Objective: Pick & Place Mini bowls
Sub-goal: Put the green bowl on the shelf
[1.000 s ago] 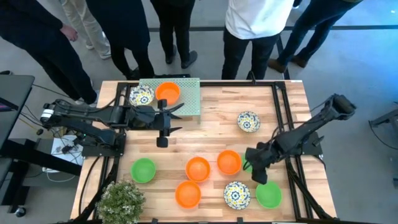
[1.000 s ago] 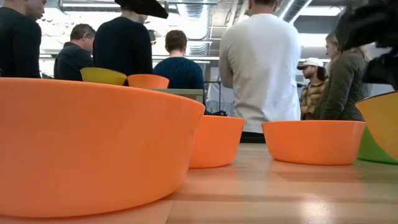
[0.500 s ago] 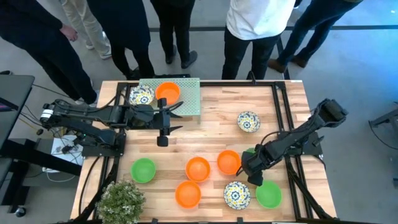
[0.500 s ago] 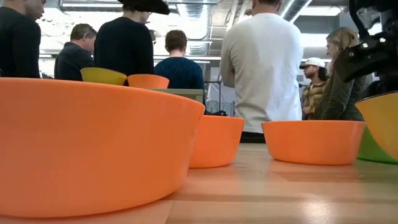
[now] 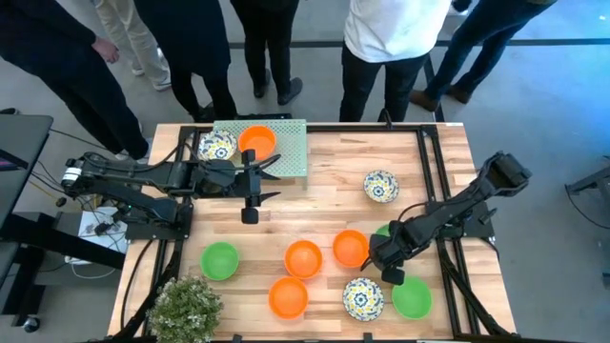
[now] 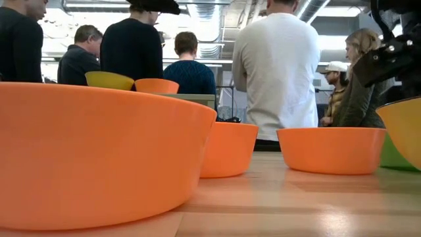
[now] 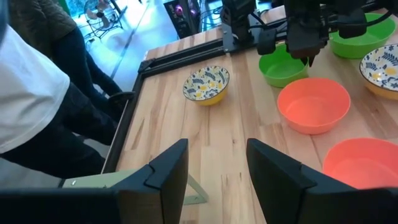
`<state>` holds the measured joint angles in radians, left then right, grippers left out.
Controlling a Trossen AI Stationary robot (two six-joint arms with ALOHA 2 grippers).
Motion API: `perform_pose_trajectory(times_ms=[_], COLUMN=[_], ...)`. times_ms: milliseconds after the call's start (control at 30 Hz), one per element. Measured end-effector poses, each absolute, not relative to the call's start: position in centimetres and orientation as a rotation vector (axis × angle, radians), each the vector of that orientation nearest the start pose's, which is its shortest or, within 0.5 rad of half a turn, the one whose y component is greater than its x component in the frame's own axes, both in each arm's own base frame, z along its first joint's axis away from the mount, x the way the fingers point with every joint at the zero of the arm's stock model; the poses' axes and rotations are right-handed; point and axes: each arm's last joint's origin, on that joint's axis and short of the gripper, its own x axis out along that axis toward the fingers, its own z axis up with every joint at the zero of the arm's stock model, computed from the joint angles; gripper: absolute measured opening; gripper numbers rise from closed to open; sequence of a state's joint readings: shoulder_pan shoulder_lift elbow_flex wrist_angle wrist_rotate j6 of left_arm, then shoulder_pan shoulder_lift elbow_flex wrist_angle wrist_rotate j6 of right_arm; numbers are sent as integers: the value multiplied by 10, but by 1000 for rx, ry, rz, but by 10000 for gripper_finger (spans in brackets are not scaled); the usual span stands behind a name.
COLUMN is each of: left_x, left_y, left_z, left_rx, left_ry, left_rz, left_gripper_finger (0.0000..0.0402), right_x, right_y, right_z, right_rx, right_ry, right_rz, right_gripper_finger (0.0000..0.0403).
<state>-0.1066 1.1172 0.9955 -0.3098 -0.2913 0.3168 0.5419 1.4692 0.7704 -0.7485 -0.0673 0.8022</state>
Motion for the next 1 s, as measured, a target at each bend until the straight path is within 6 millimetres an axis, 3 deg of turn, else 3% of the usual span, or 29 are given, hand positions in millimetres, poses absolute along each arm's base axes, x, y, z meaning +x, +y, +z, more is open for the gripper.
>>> perform_pose_trajectory(times_ms=[300,633,1000], left_x=[241,241,240], left_y=[-17,-17,-33], left_z=[331,331,328], left_rx=[389,385,350], left_ry=[445,446,437], left_rz=[116,116,-7], left_gripper_finger=[165,165,165], right_x=[205,207,232], right_y=[126,121,95], right_z=[199,239,271], right_rx=[284,196,-18], right_ry=[1407,1309,1173], right_rz=[-15,-51,-41], right_gripper_finger=[5,6,6])
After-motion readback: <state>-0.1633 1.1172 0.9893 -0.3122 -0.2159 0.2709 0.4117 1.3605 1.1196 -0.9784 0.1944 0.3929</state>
